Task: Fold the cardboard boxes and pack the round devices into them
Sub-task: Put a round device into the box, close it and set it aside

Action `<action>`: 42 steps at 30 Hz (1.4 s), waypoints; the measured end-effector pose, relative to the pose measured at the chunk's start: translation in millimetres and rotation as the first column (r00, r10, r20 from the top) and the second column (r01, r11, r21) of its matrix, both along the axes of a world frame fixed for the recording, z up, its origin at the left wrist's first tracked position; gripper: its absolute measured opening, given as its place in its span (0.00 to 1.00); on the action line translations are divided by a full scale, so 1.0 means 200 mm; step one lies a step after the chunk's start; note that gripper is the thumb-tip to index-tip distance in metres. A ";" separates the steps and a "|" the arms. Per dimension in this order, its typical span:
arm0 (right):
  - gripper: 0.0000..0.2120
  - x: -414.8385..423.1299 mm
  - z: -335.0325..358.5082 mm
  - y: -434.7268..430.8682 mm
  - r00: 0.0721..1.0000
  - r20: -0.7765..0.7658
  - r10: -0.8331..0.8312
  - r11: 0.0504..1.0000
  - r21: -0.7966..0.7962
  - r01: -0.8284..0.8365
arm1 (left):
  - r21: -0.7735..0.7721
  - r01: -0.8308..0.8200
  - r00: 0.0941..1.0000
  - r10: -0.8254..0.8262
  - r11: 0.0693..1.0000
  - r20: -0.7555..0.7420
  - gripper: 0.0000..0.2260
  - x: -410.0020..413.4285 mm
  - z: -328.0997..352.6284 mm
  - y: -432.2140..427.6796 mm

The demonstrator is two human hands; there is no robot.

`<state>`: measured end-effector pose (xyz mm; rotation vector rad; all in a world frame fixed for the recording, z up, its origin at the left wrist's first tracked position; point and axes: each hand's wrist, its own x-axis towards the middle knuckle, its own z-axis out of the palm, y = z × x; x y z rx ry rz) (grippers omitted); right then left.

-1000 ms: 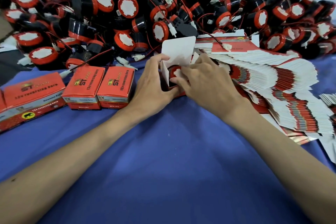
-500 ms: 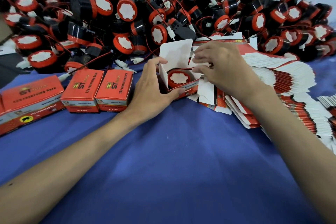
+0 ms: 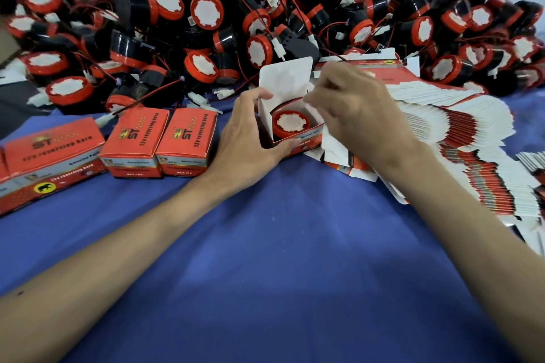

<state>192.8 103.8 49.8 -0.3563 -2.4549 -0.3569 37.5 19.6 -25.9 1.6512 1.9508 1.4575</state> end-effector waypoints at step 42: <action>0.22 0.02 -0.28 -0.06 0.959 -0.255 -0.122 0.783 -0.618 -0.064 | -0.054 0.118 0.992 -0.115 0.992 0.040 0.12 0.02 0.06 -0.01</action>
